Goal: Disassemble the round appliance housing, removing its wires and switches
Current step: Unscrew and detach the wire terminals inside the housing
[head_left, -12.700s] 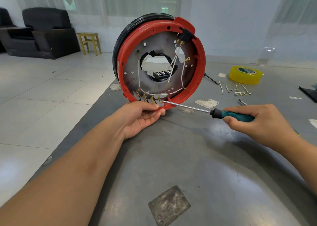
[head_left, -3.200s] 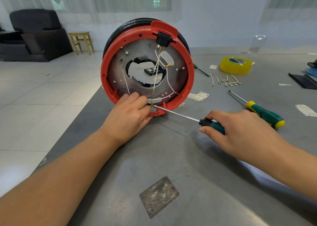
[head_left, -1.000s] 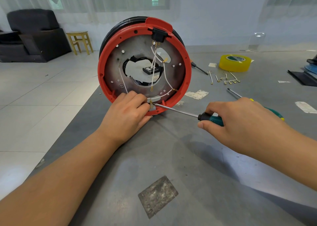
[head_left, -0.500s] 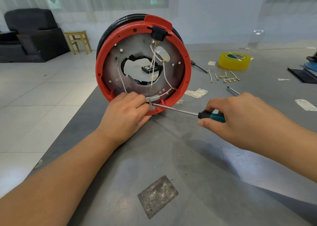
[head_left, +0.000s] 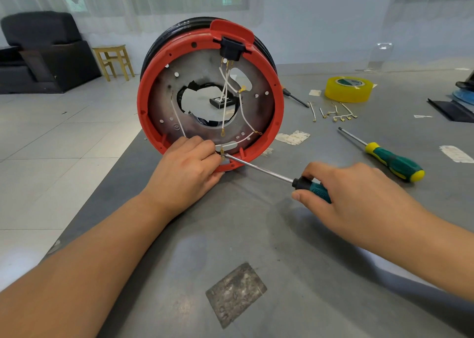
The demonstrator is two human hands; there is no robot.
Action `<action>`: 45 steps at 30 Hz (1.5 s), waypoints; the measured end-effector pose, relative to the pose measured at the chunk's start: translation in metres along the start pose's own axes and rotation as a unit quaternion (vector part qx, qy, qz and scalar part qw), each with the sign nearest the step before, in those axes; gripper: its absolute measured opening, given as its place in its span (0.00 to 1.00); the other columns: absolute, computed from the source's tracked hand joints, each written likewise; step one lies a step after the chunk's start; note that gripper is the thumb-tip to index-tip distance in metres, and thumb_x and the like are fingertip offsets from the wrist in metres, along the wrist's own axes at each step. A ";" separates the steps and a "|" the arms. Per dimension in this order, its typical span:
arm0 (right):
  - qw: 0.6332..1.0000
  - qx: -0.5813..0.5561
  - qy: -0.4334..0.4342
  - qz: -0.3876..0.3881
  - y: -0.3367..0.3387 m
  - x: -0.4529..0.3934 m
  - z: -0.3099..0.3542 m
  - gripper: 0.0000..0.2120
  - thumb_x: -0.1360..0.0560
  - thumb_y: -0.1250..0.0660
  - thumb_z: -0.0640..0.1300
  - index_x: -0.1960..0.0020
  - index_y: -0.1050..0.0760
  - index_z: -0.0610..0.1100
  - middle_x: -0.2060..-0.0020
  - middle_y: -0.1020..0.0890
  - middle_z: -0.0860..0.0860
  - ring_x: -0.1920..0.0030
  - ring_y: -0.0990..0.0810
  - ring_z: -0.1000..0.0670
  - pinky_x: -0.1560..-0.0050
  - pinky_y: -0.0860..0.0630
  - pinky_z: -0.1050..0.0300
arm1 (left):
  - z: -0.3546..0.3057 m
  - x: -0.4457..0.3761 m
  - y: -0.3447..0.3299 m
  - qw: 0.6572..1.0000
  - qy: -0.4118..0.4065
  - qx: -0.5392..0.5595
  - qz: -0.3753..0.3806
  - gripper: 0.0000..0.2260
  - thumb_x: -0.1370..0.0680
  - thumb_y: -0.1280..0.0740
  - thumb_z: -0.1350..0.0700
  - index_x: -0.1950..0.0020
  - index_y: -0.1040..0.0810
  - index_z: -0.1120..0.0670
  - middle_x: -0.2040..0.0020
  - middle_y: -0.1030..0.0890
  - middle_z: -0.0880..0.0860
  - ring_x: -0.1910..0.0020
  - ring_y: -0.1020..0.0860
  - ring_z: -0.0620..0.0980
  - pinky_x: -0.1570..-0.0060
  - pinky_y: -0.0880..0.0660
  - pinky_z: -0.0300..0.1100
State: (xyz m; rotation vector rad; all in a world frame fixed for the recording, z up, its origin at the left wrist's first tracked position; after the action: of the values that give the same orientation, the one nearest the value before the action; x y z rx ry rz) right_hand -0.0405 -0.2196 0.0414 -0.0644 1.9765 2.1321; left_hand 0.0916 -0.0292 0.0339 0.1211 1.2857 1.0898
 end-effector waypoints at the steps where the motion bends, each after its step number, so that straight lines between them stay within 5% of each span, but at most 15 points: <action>1: 1.000 -0.004 0.004 0.002 -0.002 0.001 0.001 0.19 0.23 0.47 0.70 0.46 0.34 0.56 0.65 0.25 0.55 0.61 0.23 0.44 0.65 0.26 0.51 | 0.000 0.000 0.000 1.000 0.000 0.001 0.002 0.13 0.18 0.32 0.53 0.58 0.19 0.60 0.60 0.23 0.56 0.61 0.24 0.59 0.61 0.28 0.52; 20: 0.999 0.037 0.036 0.000 -0.023 0.006 0.016 0.15 0.19 0.54 0.65 0.53 0.50 0.54 0.64 0.31 0.55 0.69 0.30 0.44 0.70 0.32 0.50 | -0.001 0.001 -0.003 1.000 0.004 0.015 0.011 0.11 0.23 0.24 0.56 0.59 0.21 0.60 0.60 0.25 0.57 0.61 0.26 0.59 0.63 0.28 0.52; 27: 0.997 0.061 0.027 -0.042 -0.002 0.005 0.004 0.18 0.24 0.54 0.68 0.49 0.40 0.54 0.68 0.27 0.55 0.66 0.25 0.45 0.72 0.34 0.52 | -0.002 0.001 -0.002 1.000 0.001 0.021 0.016 0.11 0.22 0.25 0.55 0.58 0.21 0.61 0.60 0.25 0.57 0.60 0.25 0.60 0.62 0.26 0.54; 31: 0.998 0.050 0.018 -0.046 0.010 0.001 -0.002 0.20 0.27 0.53 0.71 0.49 0.38 0.57 0.69 0.26 0.55 0.66 0.23 0.46 0.69 0.24 0.53 | -0.004 0.000 -0.001 1.000 -0.001 0.013 0.020 0.11 0.21 0.26 0.55 0.58 0.20 0.61 0.60 0.24 0.57 0.61 0.25 0.60 0.62 0.26 0.54; 37: 0.999 0.035 0.010 -0.021 0.022 0.000 -0.001 0.25 0.30 0.53 0.73 0.48 0.30 0.59 0.71 0.26 0.57 0.69 0.24 0.53 0.71 0.22 0.54 | -0.008 -0.002 0.003 1.000 -0.016 0.006 0.017 0.12 0.19 0.32 0.54 0.56 0.19 0.61 0.59 0.23 0.57 0.61 0.23 0.60 0.62 0.25 0.54; 42: 1.000 0.019 -0.005 0.009 0.024 -0.002 0.001 0.23 0.31 0.50 0.73 0.47 0.28 0.61 0.70 0.26 0.58 0.68 0.26 0.57 0.73 0.29 0.57 | -0.010 -0.002 0.003 1.000 -0.023 -0.008 0.013 0.09 0.20 0.28 0.56 0.57 0.19 0.61 0.59 0.23 0.57 0.60 0.23 0.61 0.62 0.27 0.52; 45: 1.000 0.015 -0.012 0.020 0.022 0.001 0.002 0.25 0.31 0.52 0.73 0.47 0.29 0.60 0.67 0.25 0.58 0.66 0.24 0.54 0.68 0.22 0.54 | -0.009 -0.003 0.003 1.000 -0.021 -0.005 0.014 0.10 0.20 0.27 0.55 0.56 0.19 0.61 0.59 0.23 0.57 0.60 0.23 0.60 0.62 0.27 0.52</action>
State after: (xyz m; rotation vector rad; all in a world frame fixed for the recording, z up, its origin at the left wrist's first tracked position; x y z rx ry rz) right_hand -0.0455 -0.2184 0.0633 0.0071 2.0109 2.1178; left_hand 0.0824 -0.0337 0.0347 0.1536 1.2437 1.1128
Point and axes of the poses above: each hand's wrist, its own x-axis away from the middle knuckle, its own y-axis out of the back of the hand, z = x × y, the point moved 8 cm from there along -x, towards the middle knuckle
